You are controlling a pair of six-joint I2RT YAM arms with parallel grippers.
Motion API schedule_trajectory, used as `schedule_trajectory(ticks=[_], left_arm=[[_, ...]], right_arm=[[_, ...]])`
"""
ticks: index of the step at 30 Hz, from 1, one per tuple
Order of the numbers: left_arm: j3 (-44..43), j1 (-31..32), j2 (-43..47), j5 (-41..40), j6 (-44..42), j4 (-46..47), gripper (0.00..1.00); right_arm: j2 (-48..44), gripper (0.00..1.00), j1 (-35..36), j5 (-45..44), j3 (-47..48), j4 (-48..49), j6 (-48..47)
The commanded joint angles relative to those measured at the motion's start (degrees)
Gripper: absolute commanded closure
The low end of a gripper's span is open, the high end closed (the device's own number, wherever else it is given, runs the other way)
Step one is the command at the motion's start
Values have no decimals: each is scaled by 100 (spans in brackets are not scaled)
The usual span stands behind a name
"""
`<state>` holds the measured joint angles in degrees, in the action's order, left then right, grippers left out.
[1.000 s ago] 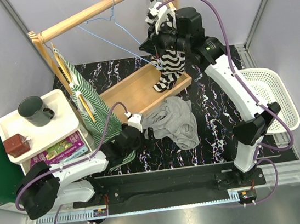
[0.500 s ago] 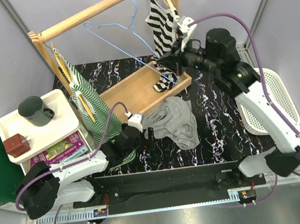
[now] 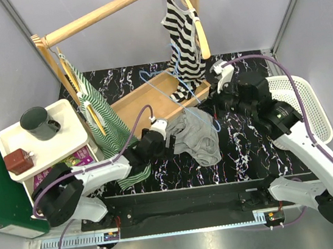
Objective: Place the tank top on the hanger
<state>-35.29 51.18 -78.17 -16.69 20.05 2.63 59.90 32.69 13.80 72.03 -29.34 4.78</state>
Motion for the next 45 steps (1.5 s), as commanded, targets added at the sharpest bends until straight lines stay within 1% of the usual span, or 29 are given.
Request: schedule_trajectory(ticks=[1, 3, 6, 10, 13, 16, 17, 19, 20, 22, 23, 24, 26, 30, 32, 33, 34, 37, 41, 45], left_arm=[[-382, -117, -329, -221, -291, 106, 13], [-426, -161, -418, -212, -300, 114, 16], [-461, -187, -585, -159, -292, 185, 18], [-496, -196, -804, -273, -125, 246, 24], [-549, -196, -884, -282, 50, 167, 32], [-453, -196, -893, -221, 121, 378, 37], [-444, -205, -902, -238, 122, 474, 42], [-452, -205, -937, -300, 87, 519, 45], [-470, -196, -954, -335, 60, 554, 52], [-549, -205, -1007, -405, -19, 554, 61], [-593, -213, -1033, -414, -36, 502, 67], [-663, -214, -1077, -423, -45, 493, 80], [-742, -231, -1112, -423, -63, 431, 88], [-1093, -345, -1104, -432, -116, 247, 89], [-1243, -529, -1121, -283, -107, 133, 90], [-1357, -591, -1121, -239, -90, 123, 90], [-1401, -696, -1121, -160, -81, 115, 92], [-1568, -863, -1112, -37, -37, 53, 92], [-1771, -1004, -1209, 34, -28, -35, 92], [-1797, -1075, -1200, 166, -19, 0, 92]], right_arm=[[-268, 100, 36, -255, -162, -598, 199], [-391, 100, 36, -299, -224, -765, 252], [-488, 100, 27, -299, -303, -959, 357], [-584, 100, 36, -290, -409, -1231, 480], [-655, 100, 36, -386, -453, -1433, 507], [-690, 100, 36, -422, -453, -1539, 533], [-690, 100, 36, -422, -444, -1574, 524], [-664, 100, 36, -483, -374, -1697, 524], [-655, 100, 36, -536, -339, -1758, 533], [-611, 100, 36, -816, -121, -2038, 559], [-541, 100, 36, -896, -15, -2171, 560], [-497, 100, 36, -949, 239, -2303, 560], [-401, 100, 36, -985, 504, -2707, 533], [-339, 100, 36, -958, 1250, -3410, 480], [-295, 100, 36, -915, 1471, -3806, 489], [-268, 100, 36, -758, 1655, -3946, 489], [-207, 100, 36, -695, 1717, -4182, 472], [-58, 100, 36, -484, 1911, -4605, 437], [66, 100, 36, -273, 2122, -4932, 436], [22, 100, 36, 333, 2052, -4889, 436]])
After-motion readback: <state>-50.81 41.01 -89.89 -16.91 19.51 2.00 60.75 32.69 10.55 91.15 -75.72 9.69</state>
